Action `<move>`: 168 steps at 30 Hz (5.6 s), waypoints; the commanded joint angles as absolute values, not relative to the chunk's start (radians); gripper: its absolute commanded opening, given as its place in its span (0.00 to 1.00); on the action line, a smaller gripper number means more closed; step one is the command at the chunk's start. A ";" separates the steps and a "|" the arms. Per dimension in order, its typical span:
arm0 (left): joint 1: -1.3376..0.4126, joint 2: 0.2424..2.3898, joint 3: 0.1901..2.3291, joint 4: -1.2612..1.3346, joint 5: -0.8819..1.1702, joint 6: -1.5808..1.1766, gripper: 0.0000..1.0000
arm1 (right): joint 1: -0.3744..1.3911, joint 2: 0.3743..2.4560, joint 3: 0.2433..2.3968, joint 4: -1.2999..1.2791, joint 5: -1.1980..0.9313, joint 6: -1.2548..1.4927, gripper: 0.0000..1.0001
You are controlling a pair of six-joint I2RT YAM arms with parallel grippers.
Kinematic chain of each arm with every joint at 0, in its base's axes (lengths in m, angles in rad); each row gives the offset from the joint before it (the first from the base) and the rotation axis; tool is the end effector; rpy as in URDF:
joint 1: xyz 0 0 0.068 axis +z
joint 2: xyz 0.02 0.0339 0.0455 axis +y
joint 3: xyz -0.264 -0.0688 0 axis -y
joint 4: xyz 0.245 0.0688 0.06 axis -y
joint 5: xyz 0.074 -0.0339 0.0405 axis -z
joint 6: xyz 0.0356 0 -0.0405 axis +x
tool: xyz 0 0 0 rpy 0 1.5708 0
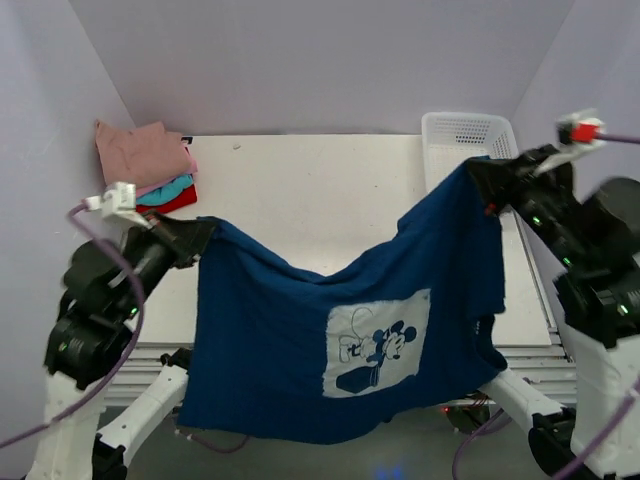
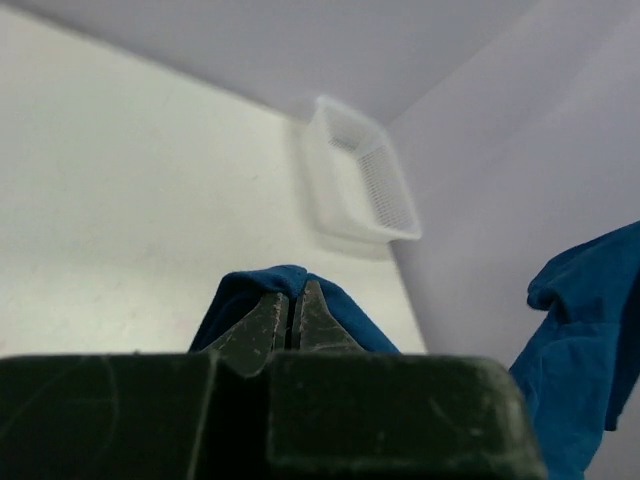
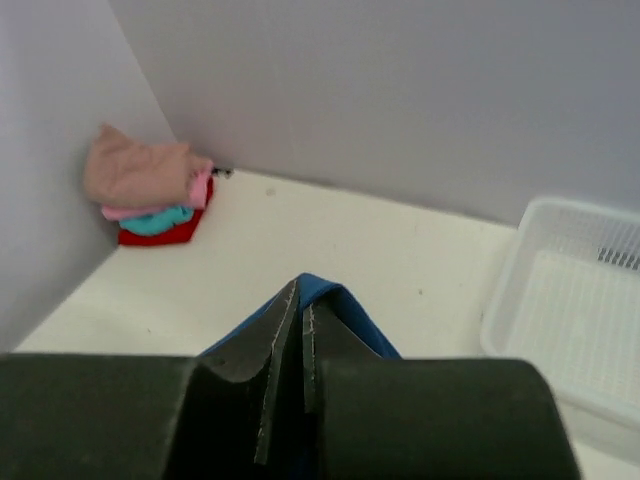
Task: Fold and stack the t-shirts
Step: Flatten the tshirt out
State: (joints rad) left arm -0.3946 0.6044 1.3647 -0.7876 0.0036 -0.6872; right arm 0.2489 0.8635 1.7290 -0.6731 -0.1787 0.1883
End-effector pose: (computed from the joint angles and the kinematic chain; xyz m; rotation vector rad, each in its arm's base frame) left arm 0.0447 -0.0188 0.4728 -0.2396 1.6461 -0.8360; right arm 0.0649 0.0230 0.5605 -0.1932 1.3852 0.4875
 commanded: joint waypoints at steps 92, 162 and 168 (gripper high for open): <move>-0.528 1.301 0.782 -0.284 -0.299 -0.629 0.86 | 0.353 2.100 1.789 -0.202 -0.032 0.181 0.08; -0.213 1.674 1.032 -0.031 -0.244 -0.647 0.90 | 0.218 2.164 1.909 0.121 -0.400 0.236 0.36; -0.209 1.585 1.060 -0.035 -0.316 -0.600 0.91 | 0.221 1.916 1.629 0.123 -0.336 0.203 0.36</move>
State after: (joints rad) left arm -0.2173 1.6375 1.0279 -0.0418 -0.2619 -0.6296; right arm 0.2184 2.0159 1.7103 0.0711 -0.3725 0.2455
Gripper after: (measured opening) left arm 0.913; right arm 0.361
